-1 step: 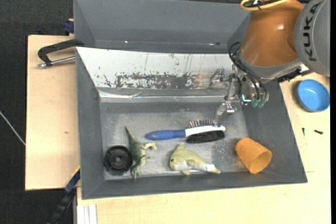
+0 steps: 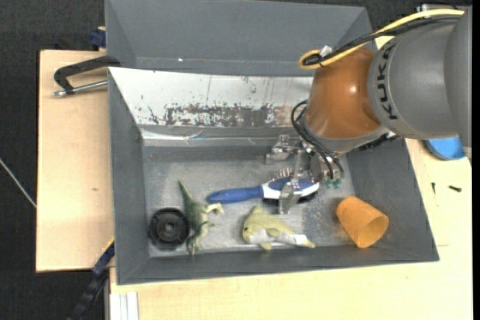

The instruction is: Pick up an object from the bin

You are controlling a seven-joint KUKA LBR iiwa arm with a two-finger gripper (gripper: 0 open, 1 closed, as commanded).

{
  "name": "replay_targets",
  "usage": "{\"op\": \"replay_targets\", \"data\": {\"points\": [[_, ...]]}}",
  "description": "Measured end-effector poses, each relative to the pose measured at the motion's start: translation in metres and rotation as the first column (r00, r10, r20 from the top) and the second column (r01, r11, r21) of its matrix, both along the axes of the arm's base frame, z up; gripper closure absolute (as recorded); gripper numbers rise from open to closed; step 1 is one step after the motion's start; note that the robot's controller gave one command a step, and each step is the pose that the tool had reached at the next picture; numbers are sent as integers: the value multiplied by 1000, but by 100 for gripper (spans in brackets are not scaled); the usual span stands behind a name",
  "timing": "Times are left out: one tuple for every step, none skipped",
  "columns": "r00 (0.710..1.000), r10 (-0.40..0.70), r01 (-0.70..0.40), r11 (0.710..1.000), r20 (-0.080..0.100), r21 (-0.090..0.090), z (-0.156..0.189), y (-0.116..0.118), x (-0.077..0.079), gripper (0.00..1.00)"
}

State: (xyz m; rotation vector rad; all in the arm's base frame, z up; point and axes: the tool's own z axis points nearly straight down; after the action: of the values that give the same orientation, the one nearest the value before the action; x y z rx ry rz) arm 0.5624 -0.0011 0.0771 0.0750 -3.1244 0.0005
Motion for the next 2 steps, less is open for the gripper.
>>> {"op": "replay_targets", "data": {"points": [[1000, -1, 1, 1000, 13, 2, 6, 1, 4, 100], [996, 86, -86, 996, 29, 1, 110, 11, -1, 100]]}}
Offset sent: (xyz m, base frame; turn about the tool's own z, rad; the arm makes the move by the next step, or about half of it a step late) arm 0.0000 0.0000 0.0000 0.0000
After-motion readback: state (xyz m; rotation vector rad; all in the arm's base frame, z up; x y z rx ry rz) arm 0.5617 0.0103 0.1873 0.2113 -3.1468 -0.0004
